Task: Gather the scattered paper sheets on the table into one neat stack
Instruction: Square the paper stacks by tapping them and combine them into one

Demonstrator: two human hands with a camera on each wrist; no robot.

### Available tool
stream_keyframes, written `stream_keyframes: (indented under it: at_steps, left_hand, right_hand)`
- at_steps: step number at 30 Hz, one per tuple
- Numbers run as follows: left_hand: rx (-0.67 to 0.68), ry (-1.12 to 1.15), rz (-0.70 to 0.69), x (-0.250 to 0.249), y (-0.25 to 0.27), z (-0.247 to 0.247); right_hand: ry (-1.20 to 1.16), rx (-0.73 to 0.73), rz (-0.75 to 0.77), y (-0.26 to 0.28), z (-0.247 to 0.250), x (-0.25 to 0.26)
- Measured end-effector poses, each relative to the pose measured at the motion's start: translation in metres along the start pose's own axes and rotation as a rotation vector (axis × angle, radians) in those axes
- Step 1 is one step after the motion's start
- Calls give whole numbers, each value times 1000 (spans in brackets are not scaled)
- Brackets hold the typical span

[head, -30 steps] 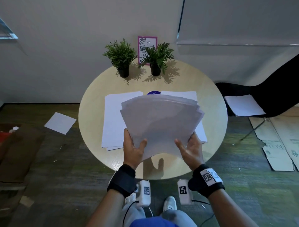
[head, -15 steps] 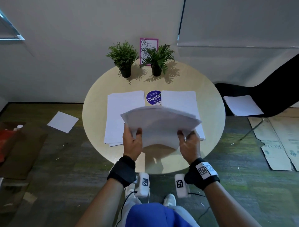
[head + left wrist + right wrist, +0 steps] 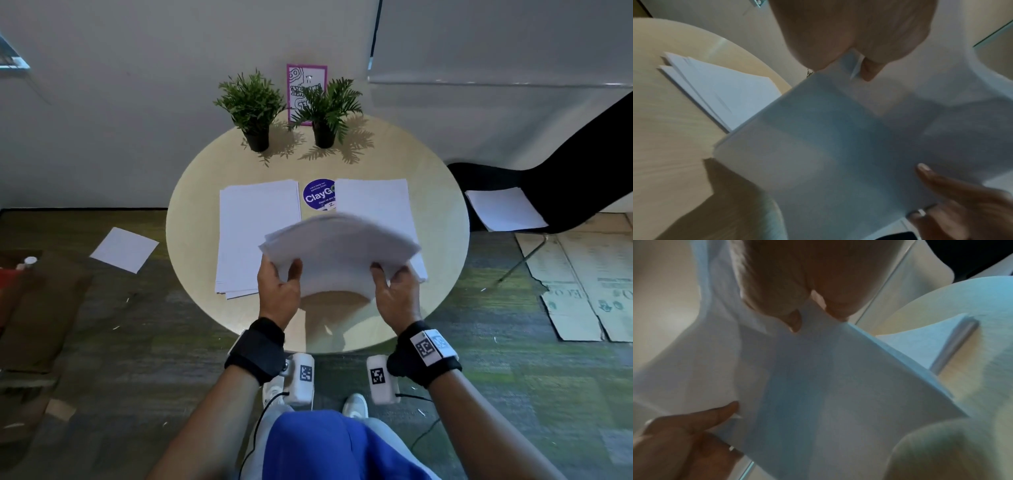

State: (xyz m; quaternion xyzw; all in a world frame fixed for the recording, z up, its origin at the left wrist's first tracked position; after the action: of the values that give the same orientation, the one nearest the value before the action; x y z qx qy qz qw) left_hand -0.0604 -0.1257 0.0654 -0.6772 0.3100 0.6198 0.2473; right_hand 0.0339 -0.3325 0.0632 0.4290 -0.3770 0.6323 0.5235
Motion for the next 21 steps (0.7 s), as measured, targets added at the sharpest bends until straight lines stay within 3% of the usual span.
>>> stream_keyframes:
  at_steps: [4,9,14,18,21]
  left_hand:
    - [9,45,-49,-18,-1,-7]
    - [43,93,-85,-18,0,4]
    - [103,48,-166,-24,0,-1]
    - [61,39,-138,-31,0,-19]
    - [62,26,-209,-49,2,-29]
  right_hand:
    - [12,-44,88,-8,4,18]
    - [-13,10,35,-1,8,1]
    - [-4,46,222,-5,10,12]
    - [26,-13,117,-8,3,14]
    - [-6,-9,144,-5,-2,22]
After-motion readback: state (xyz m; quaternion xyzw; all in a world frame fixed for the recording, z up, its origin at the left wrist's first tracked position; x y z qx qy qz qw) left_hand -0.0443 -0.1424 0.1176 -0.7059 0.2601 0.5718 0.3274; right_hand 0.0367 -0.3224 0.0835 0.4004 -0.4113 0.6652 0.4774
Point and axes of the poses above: each hand's wrist, its own y-axis away from the middle knuckle, its own z-axis out of the back of the hand, x = y × z, the point moved 5 cm from there along -y, towards the middle knuckle, and after that the axes turned 7 degrees about y, right-handed, at the moved point
